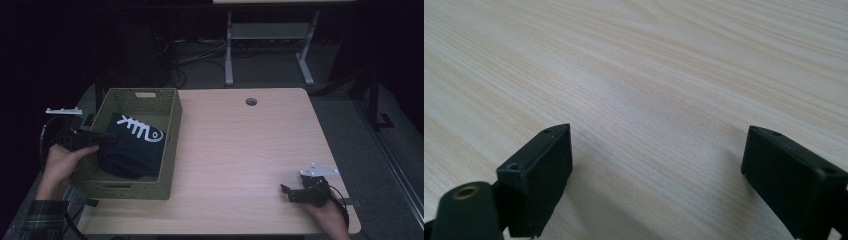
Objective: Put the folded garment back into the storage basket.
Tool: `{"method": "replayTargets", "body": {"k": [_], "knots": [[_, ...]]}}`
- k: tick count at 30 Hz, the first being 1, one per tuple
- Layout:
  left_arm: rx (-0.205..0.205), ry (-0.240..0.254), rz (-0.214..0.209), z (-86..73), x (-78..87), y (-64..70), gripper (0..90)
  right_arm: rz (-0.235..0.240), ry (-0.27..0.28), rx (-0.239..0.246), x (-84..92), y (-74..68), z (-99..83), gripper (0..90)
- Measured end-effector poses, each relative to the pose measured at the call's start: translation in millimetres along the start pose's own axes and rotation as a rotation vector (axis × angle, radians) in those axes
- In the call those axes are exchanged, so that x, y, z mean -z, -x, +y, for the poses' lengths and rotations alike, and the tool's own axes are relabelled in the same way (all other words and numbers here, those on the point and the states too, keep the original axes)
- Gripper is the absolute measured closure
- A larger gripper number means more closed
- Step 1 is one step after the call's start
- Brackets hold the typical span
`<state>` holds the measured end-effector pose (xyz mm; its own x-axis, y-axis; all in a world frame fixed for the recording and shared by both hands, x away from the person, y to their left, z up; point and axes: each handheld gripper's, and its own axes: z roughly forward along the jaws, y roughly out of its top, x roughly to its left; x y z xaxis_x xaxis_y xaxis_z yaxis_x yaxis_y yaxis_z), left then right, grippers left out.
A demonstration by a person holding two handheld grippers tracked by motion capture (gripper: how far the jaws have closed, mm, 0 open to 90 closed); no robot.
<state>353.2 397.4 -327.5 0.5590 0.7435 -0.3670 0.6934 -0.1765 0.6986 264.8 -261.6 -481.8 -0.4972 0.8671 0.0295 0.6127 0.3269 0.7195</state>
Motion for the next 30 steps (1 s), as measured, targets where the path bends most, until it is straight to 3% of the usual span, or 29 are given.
{"method": "replayTargets", "body": {"k": [3, 10, 17, 30], "knots": [[0.016, -0.012, 0.009, -4.4, -4.3, -7.8, 70.3, 0.0, 0.0, 0.0, 0.0, 0.0, 0.0, 12.6], [0.008, -0.067, 0.102, -9.2, -9.0, -16.8, 65.6, 0.0, 0.0, 0.0, 0.0, 0.0, 0.0, 12.6], [-0.022, -0.115, 0.196, -9.2, -11.0, -18.7, 58.0, 0.0, 0.0, 0.0, 0.0, 0.0, 0.0, 12.6], [-0.03, -0.188, 0.334, -9.5, -16.5, -21.6, 48.4, 0.0, 0.0, 0.0, 0.0, 0.0, 0.0, 12.6]]}}
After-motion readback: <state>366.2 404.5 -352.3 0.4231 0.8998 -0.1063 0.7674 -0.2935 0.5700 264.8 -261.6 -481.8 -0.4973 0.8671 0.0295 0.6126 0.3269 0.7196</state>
